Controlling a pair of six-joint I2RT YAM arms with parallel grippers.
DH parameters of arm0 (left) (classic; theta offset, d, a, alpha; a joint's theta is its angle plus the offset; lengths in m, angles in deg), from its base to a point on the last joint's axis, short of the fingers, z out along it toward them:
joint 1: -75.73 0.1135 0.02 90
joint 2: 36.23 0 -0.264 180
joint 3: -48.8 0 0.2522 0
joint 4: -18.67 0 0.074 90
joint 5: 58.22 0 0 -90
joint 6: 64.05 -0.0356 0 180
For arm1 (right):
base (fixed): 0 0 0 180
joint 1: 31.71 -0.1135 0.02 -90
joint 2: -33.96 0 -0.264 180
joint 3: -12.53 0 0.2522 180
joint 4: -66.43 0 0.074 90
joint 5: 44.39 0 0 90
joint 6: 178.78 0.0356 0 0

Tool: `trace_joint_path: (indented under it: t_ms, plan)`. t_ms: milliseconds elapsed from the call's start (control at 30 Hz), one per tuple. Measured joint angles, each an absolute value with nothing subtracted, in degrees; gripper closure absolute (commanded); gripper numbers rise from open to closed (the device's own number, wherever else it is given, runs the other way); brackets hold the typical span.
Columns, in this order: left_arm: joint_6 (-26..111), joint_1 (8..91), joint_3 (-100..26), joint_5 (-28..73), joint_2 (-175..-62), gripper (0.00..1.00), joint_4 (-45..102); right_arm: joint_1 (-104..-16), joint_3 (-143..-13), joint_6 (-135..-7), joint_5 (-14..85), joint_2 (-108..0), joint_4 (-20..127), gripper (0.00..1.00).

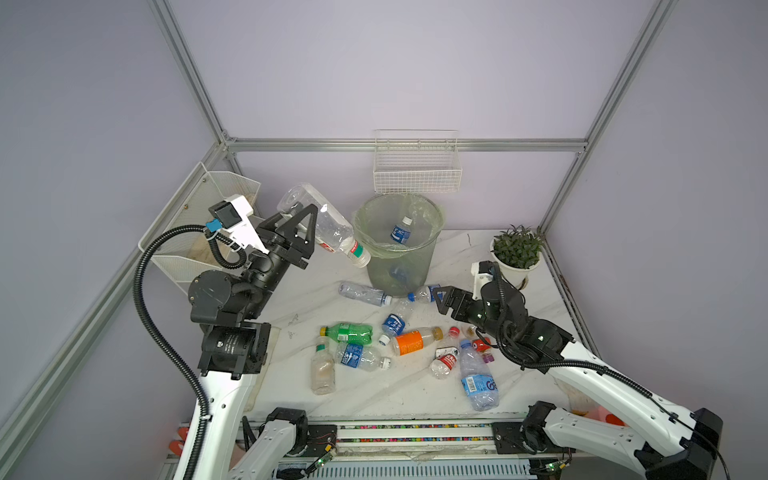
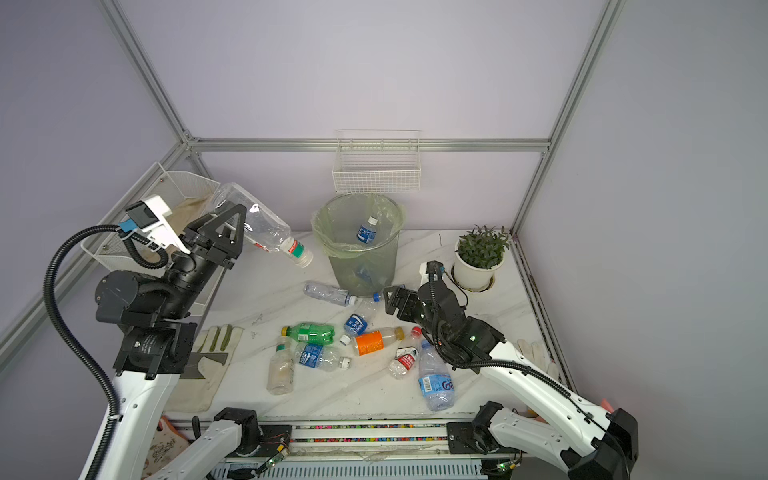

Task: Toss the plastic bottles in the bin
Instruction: 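Lift the red-and-white labelled bottle with the left gripper over the wastebasket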

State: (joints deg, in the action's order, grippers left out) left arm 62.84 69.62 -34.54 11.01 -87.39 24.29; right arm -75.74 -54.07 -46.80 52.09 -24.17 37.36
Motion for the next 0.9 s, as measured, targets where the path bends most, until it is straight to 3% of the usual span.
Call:
trace_joint_path:
  t_ms: [333, 600, 633, 667, 700, 900]
  plan:
    - [62.03, 66.78, -35.55, 12.74, -96.78, 1.0, 22.06, -75.74, -54.05, -46.34, 52.64, -22.68, 37.01, 0.05]
    - [56.28, 62.06, -48.4, 16.71, -114.73, 0.98, 21.98, -75.74, -53.87, -45.49, 53.58, -19.01, 36.51, 0.05]
    - [54.82, 61.34, -51.63, 17.41, -118.01, 0.6, 22.72, -75.74, -53.7, -45.4, 53.73, -18.33, 36.4, 0.05]
    - [53.55, 60.86, -54.58, 17.89, -120.67, 0.08, 23.9, -75.74, -53.59, -45.32, 53.8, -17.74, 36.23, 0.05]
    - [51.91, 60.31, -57.93, 18.31, -123.52, 0.0, 25.76, -75.74, -53.48, -45.32, 53.86, -16.96, 36.07, 0.05]
    - [42.03, 54.65, -63.68, 23.6, -127.73, 0.0, 33.76, -75.74, -53.37, -45.36, 55.31, -12.3, 34.74, 0.05]
